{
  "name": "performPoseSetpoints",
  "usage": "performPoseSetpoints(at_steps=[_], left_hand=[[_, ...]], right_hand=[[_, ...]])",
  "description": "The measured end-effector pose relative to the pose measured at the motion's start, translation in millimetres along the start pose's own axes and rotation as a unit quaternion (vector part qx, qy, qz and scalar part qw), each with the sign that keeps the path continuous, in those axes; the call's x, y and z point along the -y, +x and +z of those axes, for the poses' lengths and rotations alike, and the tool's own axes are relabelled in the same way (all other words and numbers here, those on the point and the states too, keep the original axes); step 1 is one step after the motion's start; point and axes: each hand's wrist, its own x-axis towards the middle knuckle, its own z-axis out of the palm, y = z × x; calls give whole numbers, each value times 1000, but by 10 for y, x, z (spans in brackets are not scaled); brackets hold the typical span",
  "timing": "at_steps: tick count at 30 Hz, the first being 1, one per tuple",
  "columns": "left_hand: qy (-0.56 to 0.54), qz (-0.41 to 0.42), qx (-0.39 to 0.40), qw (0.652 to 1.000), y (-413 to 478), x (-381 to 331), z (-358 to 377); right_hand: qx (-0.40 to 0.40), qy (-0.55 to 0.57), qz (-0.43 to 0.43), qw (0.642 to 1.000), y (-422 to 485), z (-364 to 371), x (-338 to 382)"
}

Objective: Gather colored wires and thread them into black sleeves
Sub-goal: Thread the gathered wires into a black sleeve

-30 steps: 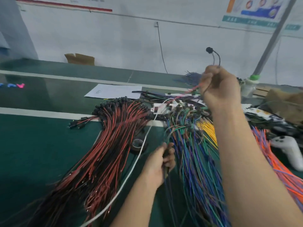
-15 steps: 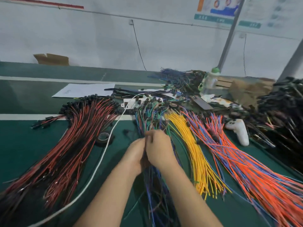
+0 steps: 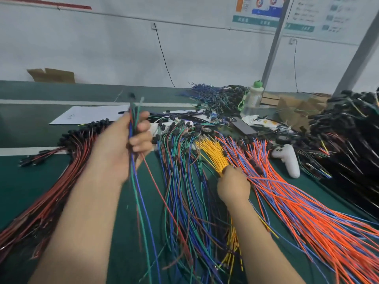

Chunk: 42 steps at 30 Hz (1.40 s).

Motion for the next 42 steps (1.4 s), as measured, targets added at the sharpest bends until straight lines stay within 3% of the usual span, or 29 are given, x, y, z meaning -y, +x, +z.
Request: performPoseSetpoints(at_steps=[3, 6, 11, 14, 17, 22, 25, 28, 32, 36, 38, 40, 42], left_hand=[[38, 14, 16, 999, 10, -138, 118], [107, 17, -21, 994, 60, -29, 202], [221, -51, -44, 973, 185, 380, 182], [237, -78, -47, 967, 225, 635, 133], [234, -78, -61, 967, 257, 828, 90], [210, -92, -104, 968, 295, 1004, 92], [135, -126, -122, 975, 304, 1077, 184], [164, -129, -137, 968, 354, 1120, 199], [185, -70, -134, 971, 348, 1085, 207], [249, -23, -106, 962, 332, 956, 264], [182, 11, -111, 977, 381, 666, 267], [78, 49, -101, 991, 386, 236, 246], [-97, 64, 21, 993, 307, -169, 237]], right_hand=[[-21, -4, 1, 1000, 60, 5, 8], [-27, -1, 2, 1000, 82, 15, 14], [-10, 1, 19, 1000, 113, -14, 48], [0, 118, 52, 992, 169, -56, -12], [-56, 276, 74, 957, 187, -144, -48], [-117, 418, 20, 901, 92, -404, 117], [-64, 330, -74, 939, -135, -428, 352], [4, 210, -136, 968, -282, -314, 530], [15, 289, -125, 949, -284, -417, 563], [39, 333, -178, 925, -279, -532, 555], [-5, 324, -161, 932, -207, -590, 357], [-70, 264, -80, 959, -60, -622, 20], [-41, 139, 11, 989, 58, -575, -280]])
